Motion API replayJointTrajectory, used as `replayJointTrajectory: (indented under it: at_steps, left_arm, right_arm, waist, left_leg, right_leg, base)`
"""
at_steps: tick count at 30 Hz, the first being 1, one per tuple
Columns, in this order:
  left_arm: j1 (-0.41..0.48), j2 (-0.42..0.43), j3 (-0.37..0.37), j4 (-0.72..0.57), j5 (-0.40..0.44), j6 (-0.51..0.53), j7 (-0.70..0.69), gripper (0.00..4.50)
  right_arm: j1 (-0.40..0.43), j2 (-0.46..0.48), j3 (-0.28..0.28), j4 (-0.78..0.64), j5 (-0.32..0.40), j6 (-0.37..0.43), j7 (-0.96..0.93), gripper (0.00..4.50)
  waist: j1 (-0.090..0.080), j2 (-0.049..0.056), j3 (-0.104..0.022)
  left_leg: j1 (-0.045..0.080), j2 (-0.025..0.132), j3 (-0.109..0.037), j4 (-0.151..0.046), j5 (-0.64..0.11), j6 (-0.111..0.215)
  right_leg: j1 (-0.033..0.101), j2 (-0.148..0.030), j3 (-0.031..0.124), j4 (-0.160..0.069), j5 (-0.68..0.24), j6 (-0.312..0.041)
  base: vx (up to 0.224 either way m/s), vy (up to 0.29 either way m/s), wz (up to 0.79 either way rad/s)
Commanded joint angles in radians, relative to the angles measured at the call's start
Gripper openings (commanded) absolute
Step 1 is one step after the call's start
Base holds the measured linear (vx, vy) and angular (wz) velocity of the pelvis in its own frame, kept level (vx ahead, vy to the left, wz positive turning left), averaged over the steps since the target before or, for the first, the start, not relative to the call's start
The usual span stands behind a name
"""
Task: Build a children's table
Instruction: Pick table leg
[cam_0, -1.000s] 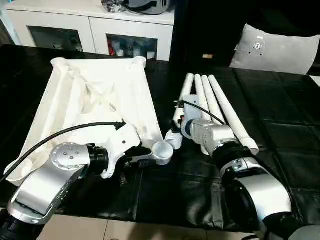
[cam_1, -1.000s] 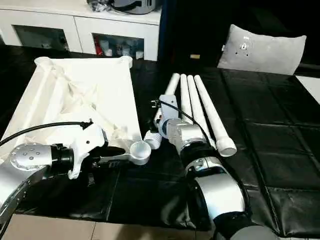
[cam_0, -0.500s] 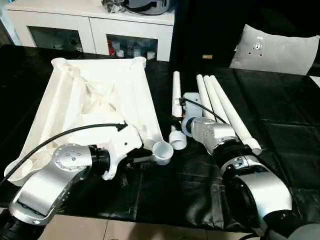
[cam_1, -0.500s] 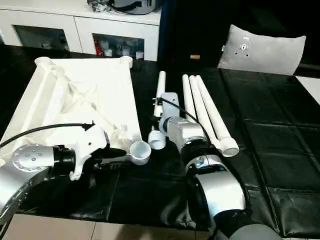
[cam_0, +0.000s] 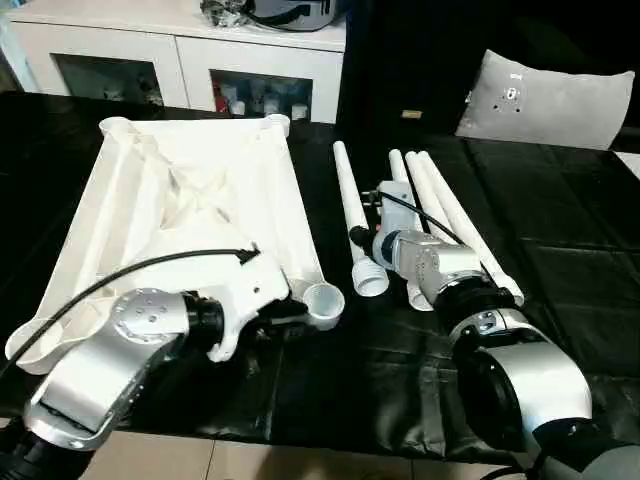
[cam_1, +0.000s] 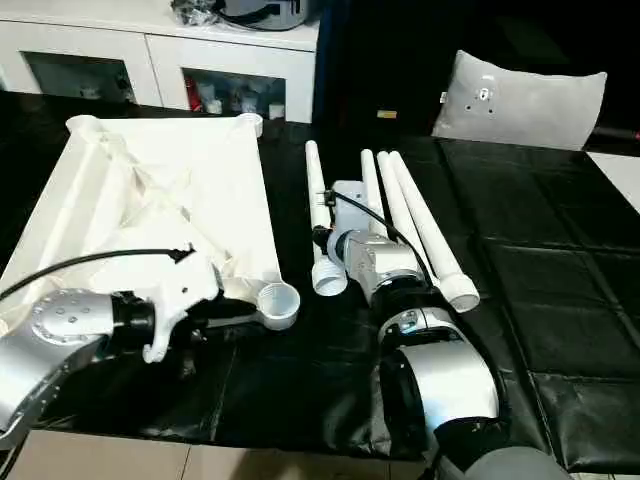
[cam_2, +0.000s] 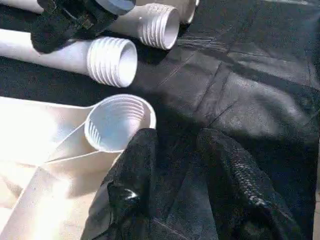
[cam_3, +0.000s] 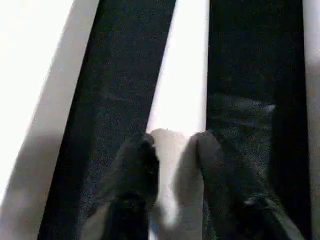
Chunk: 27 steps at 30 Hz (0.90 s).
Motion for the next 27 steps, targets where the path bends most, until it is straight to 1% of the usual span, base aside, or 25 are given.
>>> replayJointTrajectory:
  at_steps: [1,2,3,4,5,7,9,10,12,13,14,15,17,19,20,21,22,23,24,25,26,27]
  left_arm:
    - [-0.013,-0.006,0.002,0.005,0.006,0.004,0.012,1.61]
    - [-0.014,-0.007,0.002,0.006,0.006,0.005,0.013,1.61]
    - [-0.017,-0.009,0.000,0.009,0.004,0.008,0.013,1.61]
    - [-0.018,-0.010,-0.001,0.010,0.002,0.010,0.013,1.61]
    - [-0.021,-0.011,-0.003,0.012,0.002,0.010,0.013,1.61]
    - [-0.025,-0.013,-0.007,0.012,0.000,0.011,0.016,1.61]
    - [-0.029,-0.017,-0.011,0.014,0.001,0.009,0.019,1.61]
    - [-0.030,-0.017,-0.012,0.014,0.002,0.008,0.020,1.61]
    - [-0.029,-0.017,-0.016,0.014,0.006,0.005,0.022,1.61]
    - [-0.029,-0.017,-0.017,0.013,0.007,0.005,0.023,1.61]
    - [-0.030,-0.018,-0.018,0.013,0.008,0.006,0.023,1.61]
    - [-0.029,-0.018,-0.018,0.012,0.007,0.006,0.023,1.61]
    - [-0.029,-0.018,-0.018,0.010,0.006,0.007,0.023,1.61]
    - [-0.028,-0.018,-0.019,0.008,0.004,0.009,0.025,1.61]
    - [-0.028,-0.019,-0.019,0.008,0.004,0.009,0.025,1.61]
    - [-0.028,-0.018,-0.019,0.008,0.004,0.009,0.026,1.61]
    - [-0.029,-0.016,-0.020,0.010,0.007,0.007,0.030,1.61]
    - [-0.029,-0.016,-0.021,0.010,0.008,0.007,0.031,1.61]
    - [-0.028,-0.015,-0.021,0.010,0.009,0.006,0.032,1.61]
    - [-0.028,-0.014,-0.021,0.010,0.009,0.006,0.032,1.61]
    - [-0.027,-0.014,-0.020,0.010,0.009,0.007,0.033,1.61]
    - [-0.025,-0.014,-0.018,0.008,0.008,0.009,0.034,1.61]
  right_arm:
    - [0.037,0.004,0.007,0.055,0.000,0.070,0.010,1.12]
    - [0.037,0.004,0.005,0.055,0.003,0.072,0.010,1.07]
    - [0.038,0.005,0.000,0.053,0.008,0.077,0.014,1.07]
    - [0.039,0.005,-0.001,0.052,0.010,0.080,0.017,0.89]
    - [0.040,0.005,0.000,0.051,0.008,0.082,0.017,0.89]
    - [0.042,0.004,0.006,0.050,-0.002,0.081,0.014,0.67]
    - [0.048,-0.001,0.029,0.052,-0.026,0.064,0.024,0.67]
    - [0.052,-0.002,0.033,0.051,-0.029,0.054,0.032,0.86]
    - [0.058,-0.002,0.027,0.052,-0.024,0.046,0.036,1.00]
    - [0.061,-0.002,0.021,0.051,-0.019,0.044,0.040,1.03]
    - [0.062,-0.002,0.017,0.051,-0.016,0.044,0.044,1.15]
    - [0.063,-0.002,0.015,0.051,-0.015,0.046,0.045,1.39]
    - [0.064,-0.001,0.013,0.052,-0.014,0.048,0.044,1.43]
    - [0.068,-0.002,0.005,0.053,-0.009,0.044,0.040,1.66]
    - [0.070,-0.003,0.003,0.055,-0.008,0.038,0.038,1.80]
    - [0.071,-0.004,0.003,0.056,-0.008,0.034,0.038,1.88]
    - [0.076,-0.007,0.010,0.061,-0.014,0.024,0.038,1.92]
    - [0.076,-0.007,0.011,0.061,-0.015,0.023,0.038,1.99]
    - [0.078,-0.007,0.010,0.063,-0.014,0.022,0.040,2.11]
    - [0.079,-0.007,0.008,0.064,-0.013,0.023,0.040,2.11]
    - [0.082,-0.006,0.008,0.067,-0.014,0.022,0.039,2.33]
    - [0.087,-0.005,0.010,0.071,-0.018,0.019,0.036,2.39]
  waist:
    - [-0.001,0.026,-0.057]
    - [-0.001,0.031,-0.057]
    - [-0.002,0.031,-0.057]
    - [-0.003,0.028,-0.057]
    - [-0.002,0.029,-0.058]
    - [-0.003,0.028,-0.057]
    - [-0.002,0.028,-0.057]
    - [-0.003,0.028,-0.057]
    - [-0.003,0.028,-0.056]
    - [-0.003,0.025,-0.056]
    - [-0.002,0.026,-0.056]
    - [-0.002,0.025,-0.056]
    - [-0.003,0.025,-0.056]
    - [-0.003,0.023,-0.057]
    - [-0.003,0.024,-0.056]
    - [-0.003,0.025,-0.056]
    - [-0.004,0.023,-0.056]
    - [-0.002,0.023,-0.055]
    - [-0.002,0.021,-0.056]
    - [-0.001,0.022,-0.056]
    - [-0.001,0.023,-0.055]
    - [-0.001,0.022,-0.055]
  left_leg:
    - [0.001,0.042,-0.004,-0.073,-0.136,-0.053]
    - [0.002,0.042,-0.004,-0.073,-0.139,-0.055]
    - [0.002,0.042,-0.005,-0.073,-0.142,-0.056]
    - [0.001,0.042,-0.005,-0.073,-0.143,-0.055]
    - [0.002,0.042,-0.005,-0.074,-0.143,-0.056]
    - [0.002,0.041,-0.004,-0.073,-0.144,-0.055]
    - [0.002,0.042,-0.005,-0.074,-0.147,-0.057]
    - [0.002,0.042,-0.005,-0.074,-0.149,-0.057]
    - [0.002,0.043,-0.005,-0.074,-0.156,-0.059]
    - [0.002,0.043,-0.005,-0.074,-0.157,-0.058]
    - [0.002,0.043,-0.005,-0.075,-0.157,-0.058]
    - [0.002,0.043,-0.005,-0.075,-0.163,-0.058]
    - [0.002,0.043,-0.005,-0.075,-0.165,-0.057]
    - [0.002,0.043,-0.005,-0.075,-0.158,-0.055]
    - [0.002,0.044,-0.005,-0.076,-0.157,-0.056]
    - [0.003,0.044,-0.005,-0.076,-0.158,-0.056]
    - [0.003,0.044,-0.005,-0.076,-0.159,-0.055]
    - [0.002,0.043,-0.004,-0.075,-0.163,-0.054]
    - [0.003,0.044,-0.004,-0.075,-0.162,-0.054]
    - [0.004,0.044,-0.004,-0.075,-0.162,-0.054]
    - [0.004,0.044,-0.004,-0.077,-0.167,-0.055]
    - [0.003,0.044,-0.005,-0.077,-0.166,-0.056]
  right_leg:
    - [0.046,-0.072,0.042,-0.071,-0.084,-0.223]
    - [0.046,-0.072,0.043,-0.070,-0.085,-0.224]
    - [0.046,-0.072,0.043,-0.071,-0.085,-0.223]
    - [0.046,-0.071,0.043,-0.071,-0.084,-0.223]
    - [0.046,-0.072,0.042,-0.071,-0.084,-0.224]
    - [0.045,-0.071,0.043,-0.072,-0.084,-0.225]
    - [0.045,-0.071,0.042,-0.072,-0.095,-0.224]
    - [0.045,-0.071,0.042,-0.073,-0.096,-0.225]
    - [0.045,-0.073,0.043,-0.074,-0.105,-0.225]
    - [0.045,-0.072,0.043,-0.074,-0.108,-0.223]
    - [0.045,-0.073,0.043,-0.074,-0.109,-0.222]
    - [0.044,-0.073,0.043,-0.075,-0.121,-0.219]
    - [0.044,-0.072,0.043,-0.075,-0.125,-0.219]
    - [0.044,-0.073,0.043,-0.075,-0.116,-0.220]
    - [0.044,-0.072,0.043,-0.075,-0.116,-0.220]
    - [0.043,-0.072,0.043,-0.075,-0.115,-0.220]
    - [0.043,-0.072,0.043,-0.075,-0.114,-0.221]
    - [0.042,-0.073,0.044,-0.077,-0.122,-0.221]
    - [0.042,-0.073,0.044,-0.077,-0.123,-0.220]
    - [0.042,-0.073,0.044,-0.076,-0.124,-0.220]
    - [0.041,-0.073,0.043,-0.077,-0.131,-0.218]
    - [0.041,-0.073,0.043,-0.076,-0.130,-0.218]
  base:
    - [0.000,0.000,0.00]
    - [0.000,0.000,0.00]
    - [0.000,0.000,0.00]
    - [0.000,0.000,0.00]
    - [0.000,0.000,0.00]
    - [0.000,0.000,0.00]
    - [0.000,0.000,0.00]
    - [0.000,0.000,0.00]
    - [0.000,0.000,0.00]
    - [0.000,0.000,0.00]
    - [0.000,0.000,0.00]
    - [0.000,0.000,0.00]
    - [0.000,0.000,0.00]
    - [0.000,0.000,0.00]
    - [0.000,0.000,0.00]
    - [0.000,0.000,0.00]
    - [0.000,0.000,0.00]
    - [0.000,0.000,0.00]
    - [0.000,0.000,0.00]
    - [0.000,0.000,0.00]
    - [0.000,0.000,0.00]
    - [0.000,0.000,0.00]
